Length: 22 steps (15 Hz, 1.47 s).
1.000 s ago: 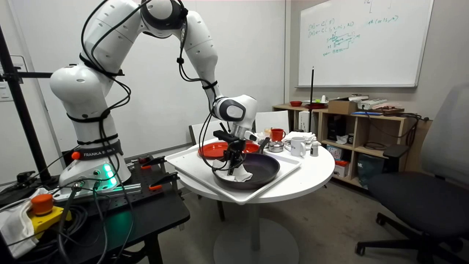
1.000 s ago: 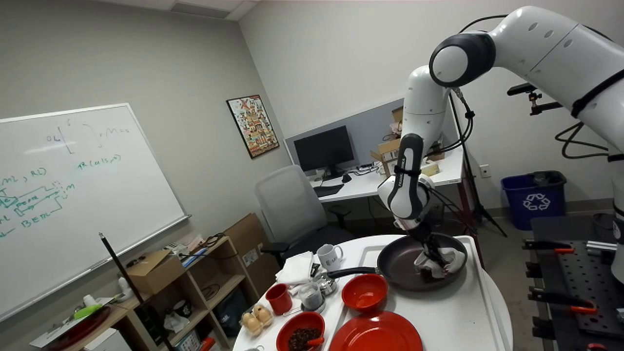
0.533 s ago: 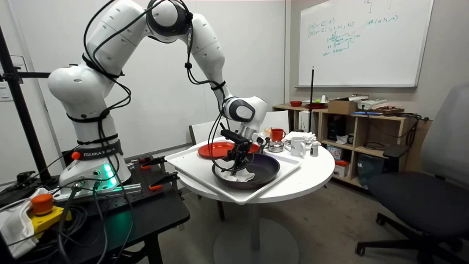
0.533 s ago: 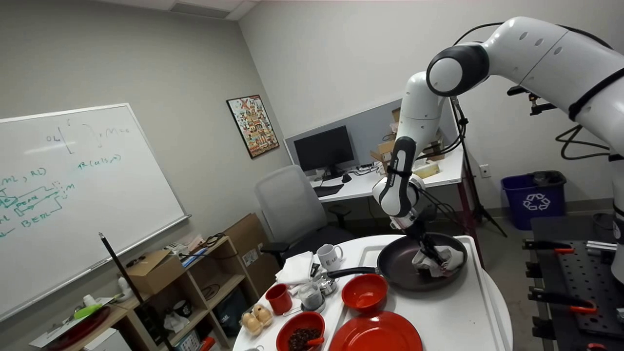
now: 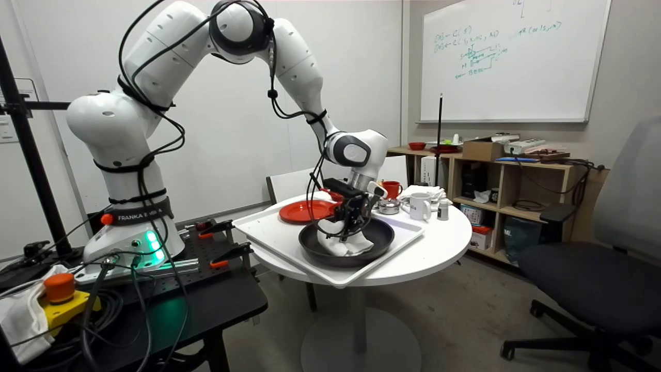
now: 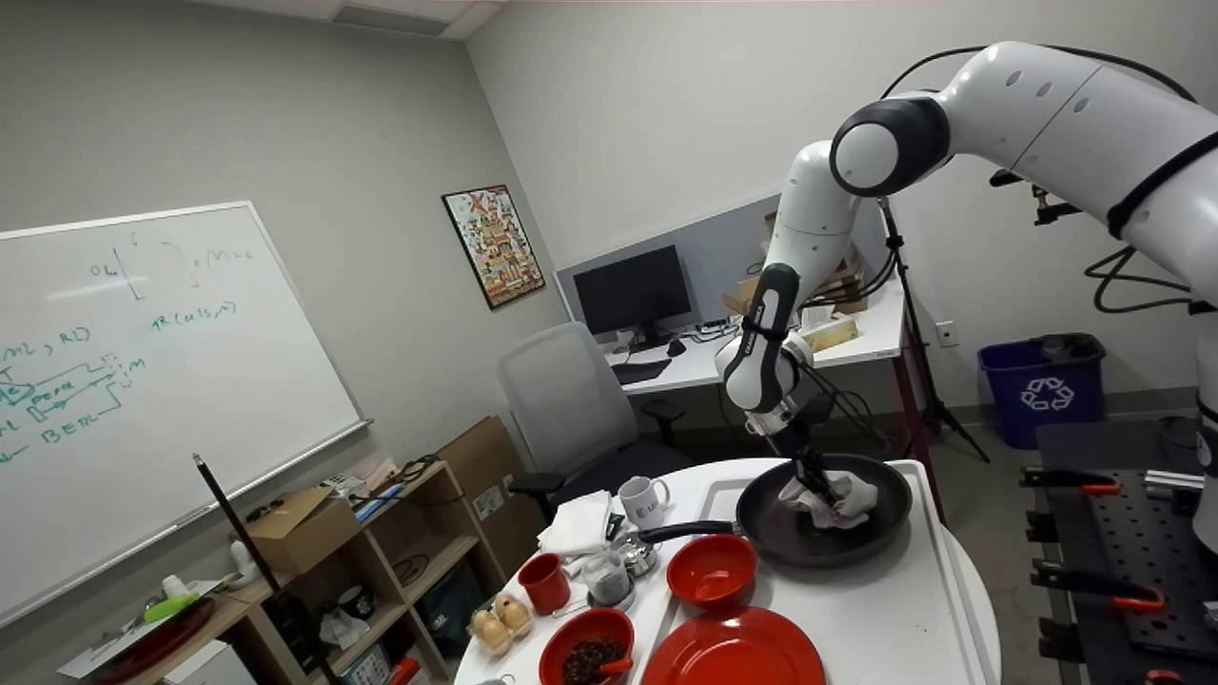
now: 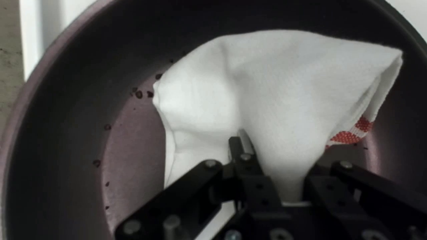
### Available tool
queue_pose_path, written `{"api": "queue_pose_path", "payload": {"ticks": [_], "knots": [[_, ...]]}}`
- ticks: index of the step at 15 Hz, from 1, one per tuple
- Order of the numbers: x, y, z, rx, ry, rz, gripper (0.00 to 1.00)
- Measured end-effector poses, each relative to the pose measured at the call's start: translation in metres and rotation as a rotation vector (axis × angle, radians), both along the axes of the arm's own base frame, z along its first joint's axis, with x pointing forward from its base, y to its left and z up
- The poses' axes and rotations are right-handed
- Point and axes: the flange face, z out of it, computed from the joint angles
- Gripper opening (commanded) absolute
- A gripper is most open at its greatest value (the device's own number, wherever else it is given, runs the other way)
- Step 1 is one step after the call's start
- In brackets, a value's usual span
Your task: Pick up the white towel from the tray, wipe the inside of the black pan and put the towel back on the tray.
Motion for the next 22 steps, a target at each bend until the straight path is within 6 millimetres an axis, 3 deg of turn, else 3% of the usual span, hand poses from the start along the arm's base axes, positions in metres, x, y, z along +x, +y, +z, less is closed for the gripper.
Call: {"api": "queue_pose_path", "payload": {"ticks": [6, 16, 22], "knots": [[0.013, -0.001, 0.001, 0.012, 0.011, -0.009, 0.06], [0.032, -0.001, -0.028, 0.023, 0.1, -0.031, 0.06], [0.05, -0.006, -0.026, 0.015, 0.105, -0.049, 0.06]]}}
